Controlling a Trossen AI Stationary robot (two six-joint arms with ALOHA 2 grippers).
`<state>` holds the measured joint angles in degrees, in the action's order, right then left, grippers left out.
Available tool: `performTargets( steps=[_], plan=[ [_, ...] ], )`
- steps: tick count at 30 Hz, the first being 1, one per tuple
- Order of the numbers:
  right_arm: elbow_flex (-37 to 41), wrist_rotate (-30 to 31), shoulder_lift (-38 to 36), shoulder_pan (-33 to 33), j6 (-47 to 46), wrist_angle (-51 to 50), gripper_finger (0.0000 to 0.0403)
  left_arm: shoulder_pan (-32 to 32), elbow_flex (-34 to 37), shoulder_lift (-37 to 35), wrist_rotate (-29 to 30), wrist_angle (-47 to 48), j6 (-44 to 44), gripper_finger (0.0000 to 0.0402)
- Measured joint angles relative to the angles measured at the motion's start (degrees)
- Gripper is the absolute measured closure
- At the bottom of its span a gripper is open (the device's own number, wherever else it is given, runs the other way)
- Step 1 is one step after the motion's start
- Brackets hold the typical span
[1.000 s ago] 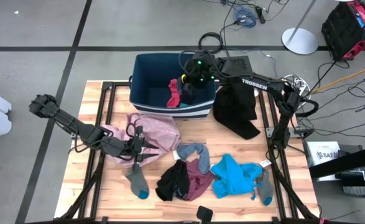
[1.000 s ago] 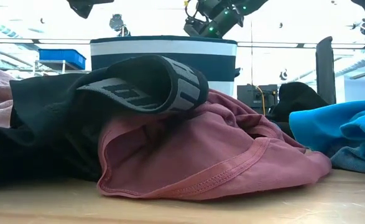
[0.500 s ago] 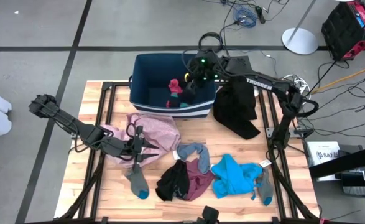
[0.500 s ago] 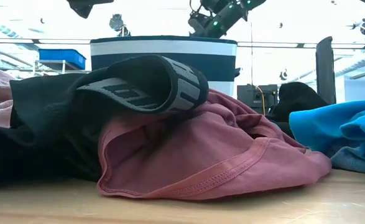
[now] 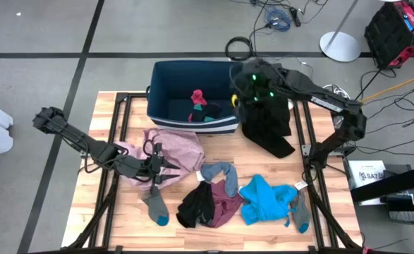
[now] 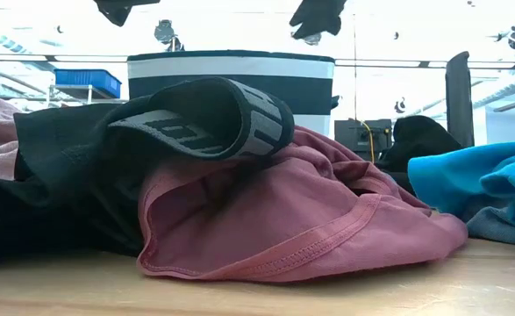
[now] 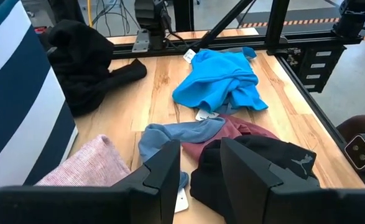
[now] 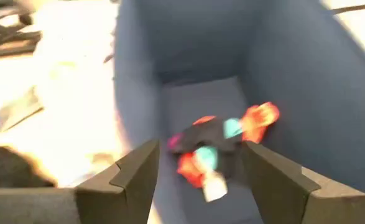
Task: Sort clothes
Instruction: Put the gray sock into the blue laundry organizer
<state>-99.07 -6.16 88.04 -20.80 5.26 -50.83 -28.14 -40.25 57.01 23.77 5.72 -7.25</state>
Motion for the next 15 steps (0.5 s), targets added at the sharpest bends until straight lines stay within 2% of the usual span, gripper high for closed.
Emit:
performTargets(
  steps=[6, 8, 11, 15],
  plan=[
    [0.7, 0.3, -0.8, 12.4, -2.9, -7.8, 0.0187, 0.0, 0.0, 0.0, -5.2, -0.2, -0.1, 0.0277],
    [2.9, 1.0, -0.9, 17.2, -3.0, -6.1, 0.0187, 0.0, 0.0, 0.0, -5.9, -0.2, -0.1, 0.0277],
    [7.7, 6.1, -0.8, 23.9, -4.0, -1.9, 0.0188, 0.0, 0.0, 0.0, -6.0, 0.2, -0.4, 0.0277],
    [16.7, 12.1, -0.8, 31.0, -7.9, 9.0, 0.0188, -0.1, 0.0, 0.8, -6.0, 3.8, -5.0, 0.0277]
  ],
)
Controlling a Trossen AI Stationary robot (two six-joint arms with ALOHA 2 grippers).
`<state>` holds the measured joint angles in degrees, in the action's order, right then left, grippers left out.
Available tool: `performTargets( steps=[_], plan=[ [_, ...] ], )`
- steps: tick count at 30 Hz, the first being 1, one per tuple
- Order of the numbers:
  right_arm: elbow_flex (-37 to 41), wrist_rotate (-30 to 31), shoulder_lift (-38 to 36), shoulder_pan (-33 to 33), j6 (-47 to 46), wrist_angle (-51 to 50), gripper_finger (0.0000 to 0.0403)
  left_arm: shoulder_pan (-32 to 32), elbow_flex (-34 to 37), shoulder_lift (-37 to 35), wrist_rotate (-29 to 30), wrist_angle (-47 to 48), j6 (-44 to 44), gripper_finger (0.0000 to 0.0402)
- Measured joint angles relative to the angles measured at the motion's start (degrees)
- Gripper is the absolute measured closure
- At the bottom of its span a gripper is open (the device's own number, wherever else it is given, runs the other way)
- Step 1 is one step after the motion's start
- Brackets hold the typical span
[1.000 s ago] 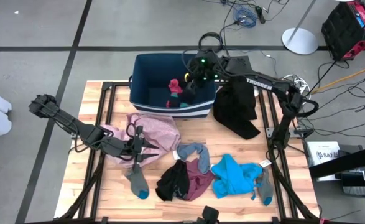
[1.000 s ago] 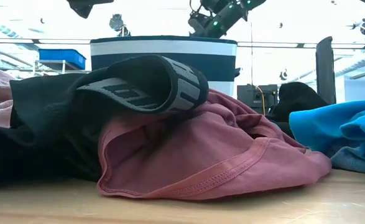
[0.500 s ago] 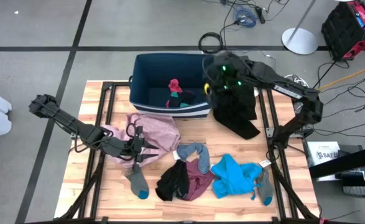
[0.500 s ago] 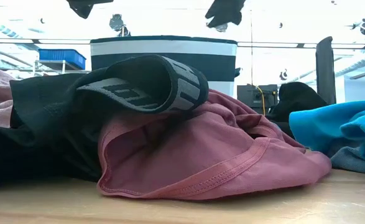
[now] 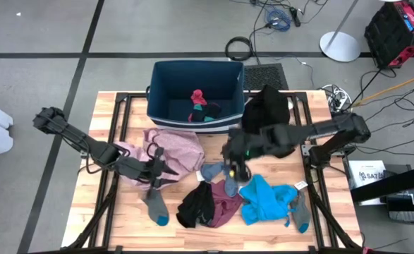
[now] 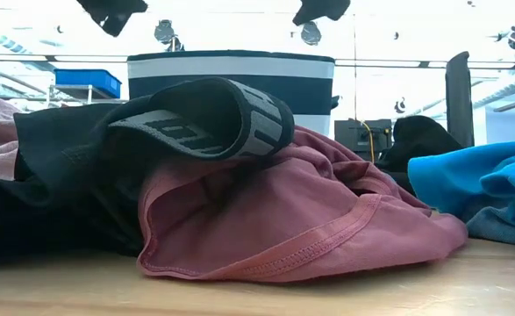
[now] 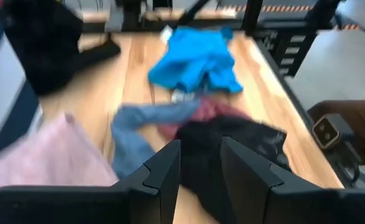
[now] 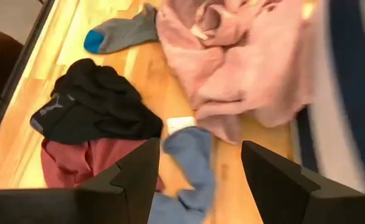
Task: Sort clothes
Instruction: Put the gray sock into the blue laundry organizer
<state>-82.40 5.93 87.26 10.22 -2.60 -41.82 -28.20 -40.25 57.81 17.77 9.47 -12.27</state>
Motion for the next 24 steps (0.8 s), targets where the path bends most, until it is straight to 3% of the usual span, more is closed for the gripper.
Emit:
performTargets(
  steps=[5, 10, 15, 19, 24],
  plan=[
    [11.6, 0.5, 0.0, 6.2, -5.6, 14.6, 0.0188, -1.6, 0.1, 1.7, -0.1, 7.7, -7.7, 0.0277],
    [19.1, 7.0, 0.0, 10.4, -12.4, 22.2, 0.0188, -4.4, 5.1, 3.8, 0.1, 3.6, -15.4, 0.0277],
    [21.9, 13.7, 0.0, 13.0, -15.3, 22.7, 0.0188, -7.2, 10.3, 6.4, -2.1, -1.1, -24.8, 0.0277],
    [22.3, 15.0, 0.0, 13.5, -15.4, 22.4, 0.0188, -10.8, 10.7, 8.6, -8.0, -1.4, -27.8, 0.0277],
    [22.3, 15.3, 0.0, 13.5, -14.9, 22.4, 0.0188, -14.5, 10.7, 13.9, -8.9, -1.3, -32.5, 0.0277]
  ],
)
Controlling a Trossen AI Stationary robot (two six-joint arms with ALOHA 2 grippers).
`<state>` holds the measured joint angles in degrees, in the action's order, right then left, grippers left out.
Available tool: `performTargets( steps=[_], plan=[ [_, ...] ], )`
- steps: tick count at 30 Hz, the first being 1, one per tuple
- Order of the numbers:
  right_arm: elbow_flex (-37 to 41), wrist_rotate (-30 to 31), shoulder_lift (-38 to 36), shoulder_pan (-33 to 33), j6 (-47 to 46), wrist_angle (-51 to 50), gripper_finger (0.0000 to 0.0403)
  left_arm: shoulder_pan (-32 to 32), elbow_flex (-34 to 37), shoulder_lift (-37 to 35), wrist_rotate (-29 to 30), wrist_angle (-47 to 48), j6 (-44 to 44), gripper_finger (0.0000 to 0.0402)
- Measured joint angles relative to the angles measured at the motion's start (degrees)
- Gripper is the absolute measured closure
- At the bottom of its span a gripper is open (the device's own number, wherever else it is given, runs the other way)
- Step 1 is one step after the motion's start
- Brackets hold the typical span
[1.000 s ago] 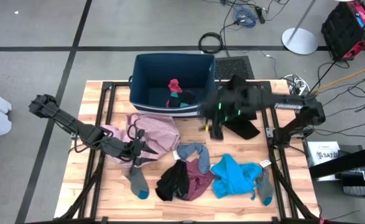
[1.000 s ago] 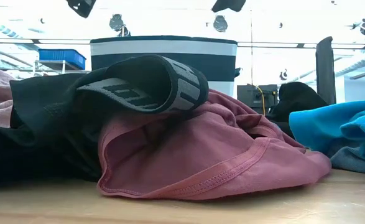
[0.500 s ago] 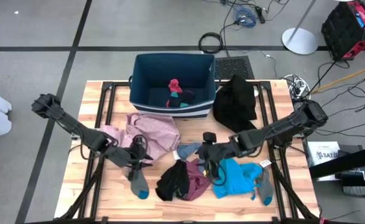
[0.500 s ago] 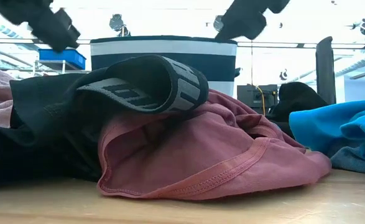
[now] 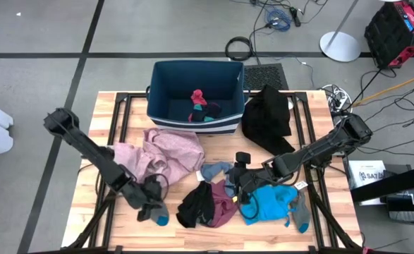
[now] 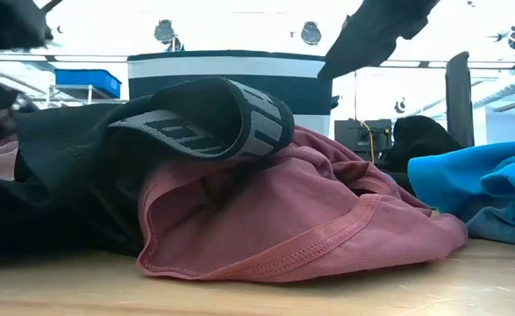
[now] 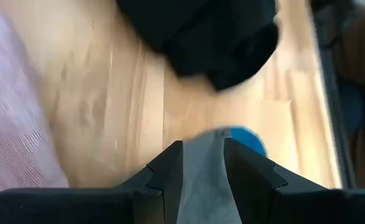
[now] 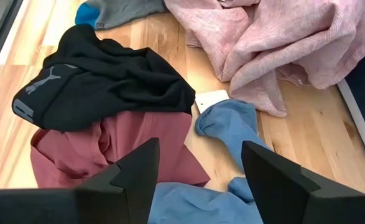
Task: Sort clothes
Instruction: Put the gray sock into the blue laundry organizer
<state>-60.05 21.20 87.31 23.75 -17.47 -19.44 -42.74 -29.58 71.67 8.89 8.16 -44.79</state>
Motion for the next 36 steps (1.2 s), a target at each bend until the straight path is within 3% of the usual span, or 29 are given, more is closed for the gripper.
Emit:
performTargets(
  steps=[7, 14, 19, 25, 32, 36],
  plan=[
    [0.0, 0.0, 0.0, 0.0, 0.4, -0.1, 0.0188, -2.9, -1.0, 8.9, -0.5, 0.2, -4.0, 0.0277],
    [0.0, 0.2, 0.0, -0.4, 1.2, 0.0, 0.0188, -3.7, -6.1, 17.8, 0.6, 5.4, 0.9, 0.0277],
    [0.0, 0.3, 0.0, -0.9, 1.2, 0.7, 0.0188, -3.4, -9.1, 18.1, -0.4, 9.5, 4.6, 0.0291],
    [0.0, 0.2, 0.0, -0.9, 2.1, 1.2, 0.0188, -2.9, -9.4, 18.1, -0.9, 10.1, 3.0, 0.0387],
    [0.0, 0.2, 0.0, -0.9, 2.4, 1.4, 0.0188, -1.9, -10.7, 15.8, -0.7, 11.4, 5.0, 0.0396],
    [0.0, -0.1, 0.0, -0.9, 3.8, 3.8, 0.0188, -0.6, -14.0, 11.3, 2.9, 12.6, 9.5, 0.0397]
  ],
)
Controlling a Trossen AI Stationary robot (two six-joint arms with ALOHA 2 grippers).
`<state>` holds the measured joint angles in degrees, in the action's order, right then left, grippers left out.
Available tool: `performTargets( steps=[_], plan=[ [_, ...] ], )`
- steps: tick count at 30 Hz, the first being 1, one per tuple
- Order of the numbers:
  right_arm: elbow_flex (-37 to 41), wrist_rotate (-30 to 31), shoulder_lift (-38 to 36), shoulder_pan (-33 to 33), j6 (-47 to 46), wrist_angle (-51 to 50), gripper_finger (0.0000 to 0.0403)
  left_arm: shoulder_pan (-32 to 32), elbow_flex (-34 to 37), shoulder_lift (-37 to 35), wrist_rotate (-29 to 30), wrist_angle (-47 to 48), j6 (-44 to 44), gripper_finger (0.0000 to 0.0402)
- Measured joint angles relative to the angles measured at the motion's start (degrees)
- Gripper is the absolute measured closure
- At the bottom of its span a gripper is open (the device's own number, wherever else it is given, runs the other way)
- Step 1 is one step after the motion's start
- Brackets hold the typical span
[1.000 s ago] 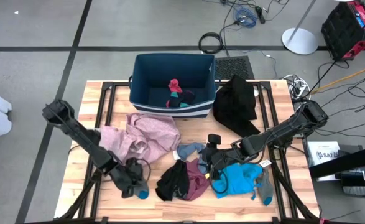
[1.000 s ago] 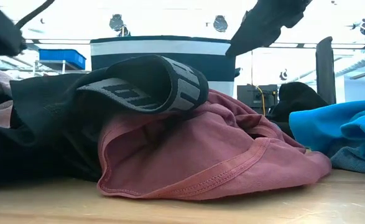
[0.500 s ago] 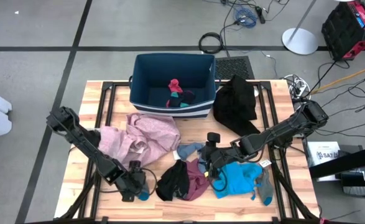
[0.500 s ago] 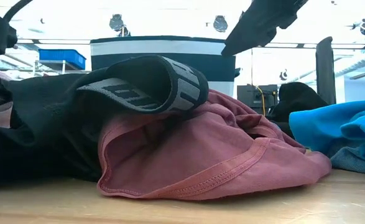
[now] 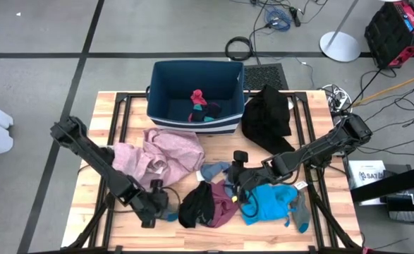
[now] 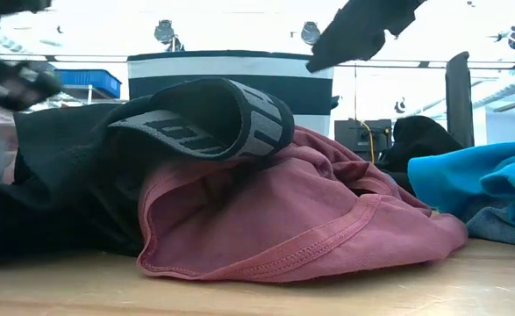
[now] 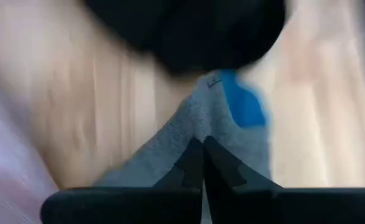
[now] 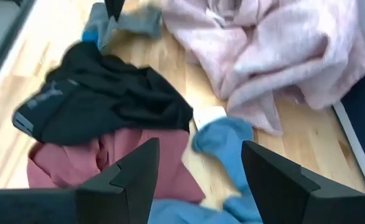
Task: Sort clothes
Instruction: Put the gray sock into the blue laundry organizer
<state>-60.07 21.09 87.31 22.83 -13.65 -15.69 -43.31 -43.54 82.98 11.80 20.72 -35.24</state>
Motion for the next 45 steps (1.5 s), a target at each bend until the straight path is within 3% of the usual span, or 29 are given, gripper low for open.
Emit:
performTargets(
  steps=[10, 17, 22, 29, 39, 42, 45],
  plan=[
    [0.0, -2.0, 0.0, 0.0, 6.6, 12.7, 0.0188, 2.6, -4.5, -10.9, 12.6, -0.6, 12.7, 0.0399],
    [0.0, -5.2, 0.0, -0.5, 13.7, 30.5, 0.0188, 6.4, -4.8, -14.0, 20.9, -4.7, 18.8, 0.0399],
    [-0.1, -6.7, 0.3, -2.9, 12.9, 37.7, 0.0188, 10.4, -4.8, -13.7, 21.2, -9.7, 23.0, 0.0400],
    [-0.1, -6.7, 3.2, -6.8, 6.0, 36.3, 0.0188, 14.1, -4.8, -13.7, 21.1, -15.8, 29.0, 0.0400],
    [0.0, -9.1, 8.1, -8.7, 3.2, 37.2, 0.0190, 16.4, -4.8, -13.7, 19.7, -15.9, 30.4, 0.0400],
    [0.0, -9.2, 8.5, -9.0, 2.7, 36.9, 0.0210, 16.4, -4.8, -13.7, 19.7, -16.1, 31.6, 0.0400],
    [0.0, -9.2, 8.5, -9.4, 3.2, 36.5, 0.0262, 16.3, -4.8, -13.7, 19.7, -15.9, 31.5, 0.0400]
  ],
)
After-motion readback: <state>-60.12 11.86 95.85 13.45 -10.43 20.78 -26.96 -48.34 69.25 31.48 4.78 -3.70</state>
